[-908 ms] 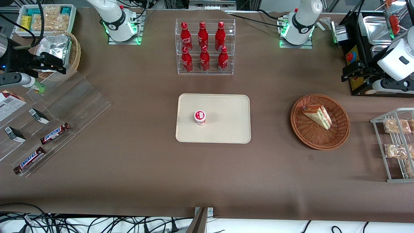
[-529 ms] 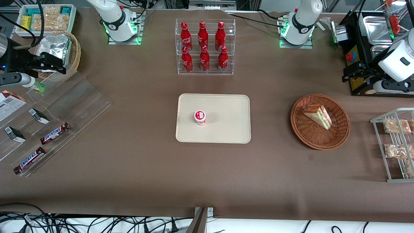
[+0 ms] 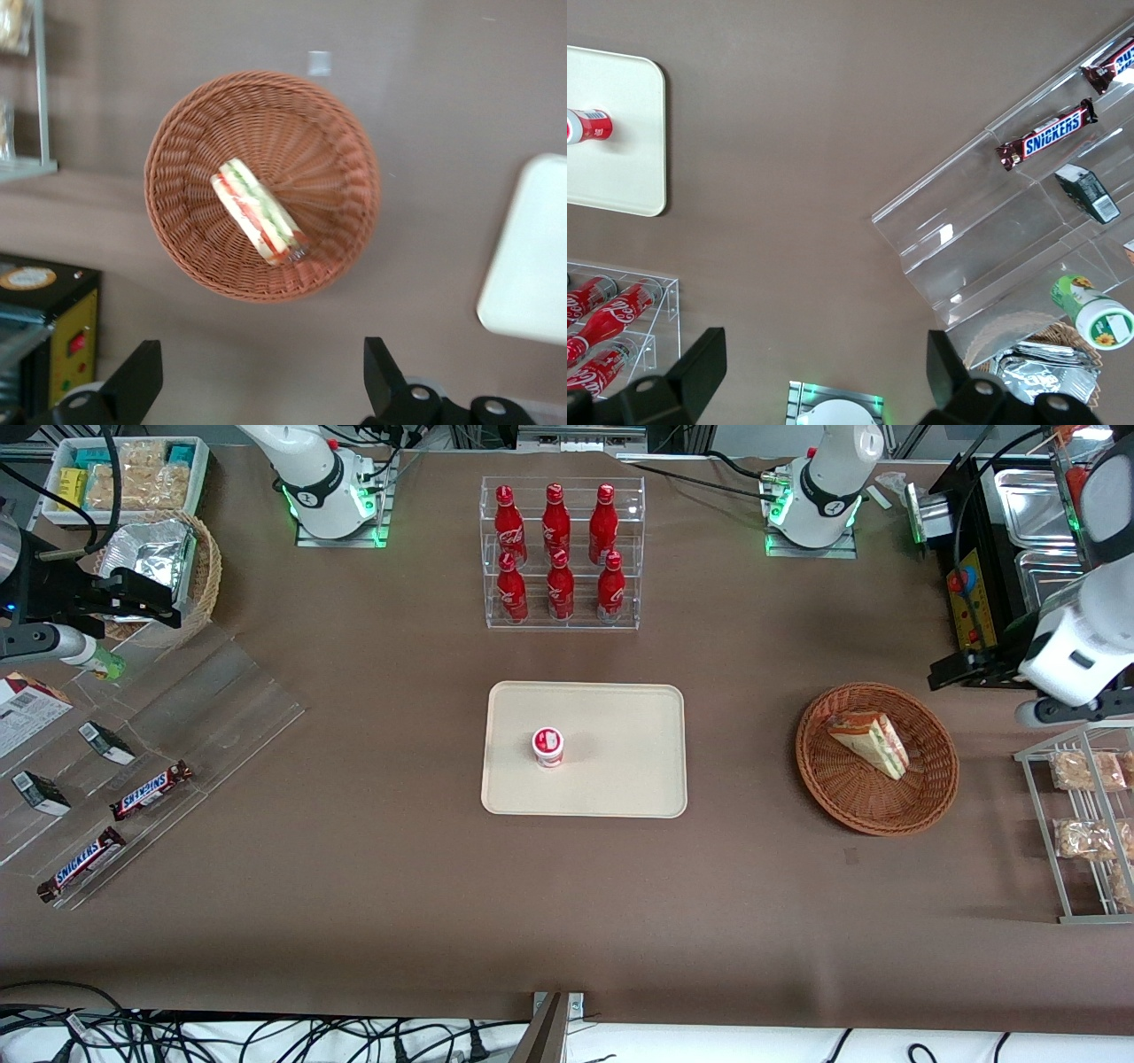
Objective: Place sandwich from basket to tray
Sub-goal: 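Move the left gripper over the wicker basket toward the sandwich, then lower the left gripper and grasp the wrapped sandwich upright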
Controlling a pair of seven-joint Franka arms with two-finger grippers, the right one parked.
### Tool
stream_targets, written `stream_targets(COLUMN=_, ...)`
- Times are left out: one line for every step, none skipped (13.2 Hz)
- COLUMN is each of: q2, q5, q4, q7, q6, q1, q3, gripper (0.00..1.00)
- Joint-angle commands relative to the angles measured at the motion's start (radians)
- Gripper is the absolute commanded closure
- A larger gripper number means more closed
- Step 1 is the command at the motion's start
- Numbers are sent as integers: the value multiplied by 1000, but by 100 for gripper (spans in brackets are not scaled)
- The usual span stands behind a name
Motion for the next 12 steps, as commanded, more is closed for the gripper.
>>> stream_targets(q2=-25, q5=53, q4=-129, q7=-169, q6=119, q1=1, q3=-6, gripper=0)
stream_targets(q2=-25, q5=53, q4=-161, q7=-227, q6=155, q1=5, q3=-8, gripper=0)
stream_targets(q2=-25, q5=54, q4=-190, q7=-294, q6=191, q1=7, q3=-8, gripper=0)
stream_targets(q2=-25, q5=53, q4=-225, q7=-348, q6=237, q1=9, q3=-8, gripper=0)
stream_targets(q2=-25, q5=53, q4=-268, q7=-387, q6=289, q1=9, q3=-8, gripper=0)
stream_targets(q2=-27, q5=54, q4=-311, q7=-414, q6=348, q1=9, q3=-8, gripper=0)
stream_targets(q2=-28, q5=54, q4=-360, q7=-443, q6=417, q1=10, q3=-6, gripper=0)
stream_targets(q2=-28, q5=54, q4=-400, q7=-476, q6=480, q1=15, q3=-6, gripper=0)
stream_targets(q2=-25, q5=56, q4=-429, q7=-494, q6=530, q1=21, q3=-6, gripper=0)
stream_targets(q2=-24, q5=56, q4=-460, q7=-496, q6=569, q1=21, q3=-6, gripper=0)
stream_targets(q2=-21, q5=54, q4=-480, q7=-497, q6=609, q1=22, q3=-6, gripper=0)
stream_targets(q2=-13, q5=56, q4=-503, q7=-504, q6=653, q1=30, q3=-6, gripper=0)
